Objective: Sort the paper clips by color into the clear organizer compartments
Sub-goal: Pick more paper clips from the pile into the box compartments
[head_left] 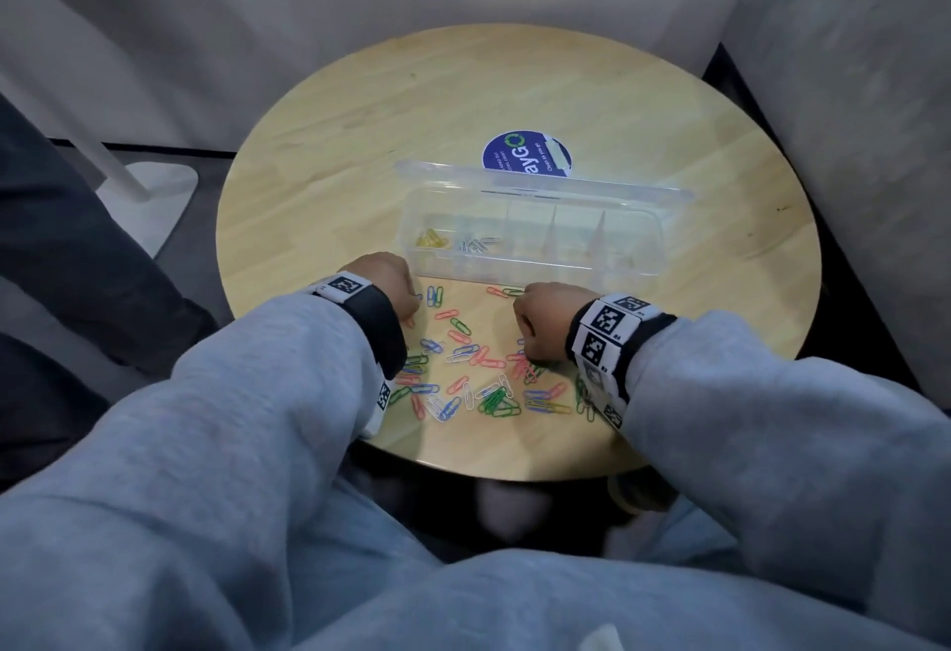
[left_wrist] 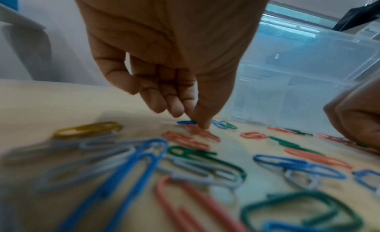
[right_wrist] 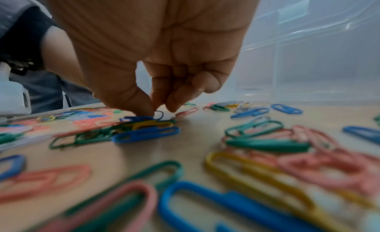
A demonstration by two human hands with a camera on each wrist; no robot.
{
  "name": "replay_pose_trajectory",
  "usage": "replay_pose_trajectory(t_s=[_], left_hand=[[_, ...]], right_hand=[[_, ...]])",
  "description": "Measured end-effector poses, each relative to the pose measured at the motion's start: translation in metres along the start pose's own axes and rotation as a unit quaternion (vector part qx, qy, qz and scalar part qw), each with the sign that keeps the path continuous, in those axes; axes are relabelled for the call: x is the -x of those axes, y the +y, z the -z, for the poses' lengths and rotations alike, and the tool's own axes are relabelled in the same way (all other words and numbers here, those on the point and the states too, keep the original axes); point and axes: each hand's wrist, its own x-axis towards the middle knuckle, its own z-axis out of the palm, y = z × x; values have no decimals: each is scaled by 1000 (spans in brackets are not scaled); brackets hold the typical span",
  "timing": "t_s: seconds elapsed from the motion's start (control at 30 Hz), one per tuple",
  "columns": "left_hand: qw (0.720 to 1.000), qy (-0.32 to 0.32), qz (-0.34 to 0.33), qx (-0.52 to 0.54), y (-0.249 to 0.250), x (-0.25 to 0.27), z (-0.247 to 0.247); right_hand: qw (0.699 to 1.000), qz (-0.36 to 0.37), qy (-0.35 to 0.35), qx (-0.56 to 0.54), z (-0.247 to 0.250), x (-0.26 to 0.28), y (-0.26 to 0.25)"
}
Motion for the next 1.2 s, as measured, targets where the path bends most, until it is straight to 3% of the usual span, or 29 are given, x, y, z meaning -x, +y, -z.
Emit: replay_pose_trajectory(t_s=[0.17, 0.33, 0.43, 0.5, 0.6, 0.73, 0.83, 0.9, 0.97, 1.2], left_hand=[[997, -9, 6, 77, -4, -1, 3], [979, 19, -4, 202, -11, -2, 5], [961, -22, -2, 277, -30, -8, 9], [943, -13, -1, 333, -40, -6, 16], [924, 3, 36, 380, -49, 1, 23], [934, -47, 79, 346, -45, 7, 21], [968, -76, 98, 220, -48, 10, 22], [990, -62, 57, 115, -54, 13, 22], [993, -71, 27, 87, -56, 18, 15], [997, -77, 16, 27, -51, 21, -4]], right_hand=[[999, -8, -6, -31, 4, 9, 1], [967, -17, 89, -238, 13, 14, 15], [916, -37, 73, -392, 8, 10, 17], [885, -45, 62, -460, 7, 10, 17], [877, -81, 36, -473, 11, 6, 8], [861, -80, -7, -503, 13, -2, -16], [899, -45, -3, -435, 11, -9, -31], [945, -4, 13, -326, 12, -10, -40], [971, 20, 20, -236, 13, -9, -47], [995, 22, 2, -100, 10, -12, -56]])
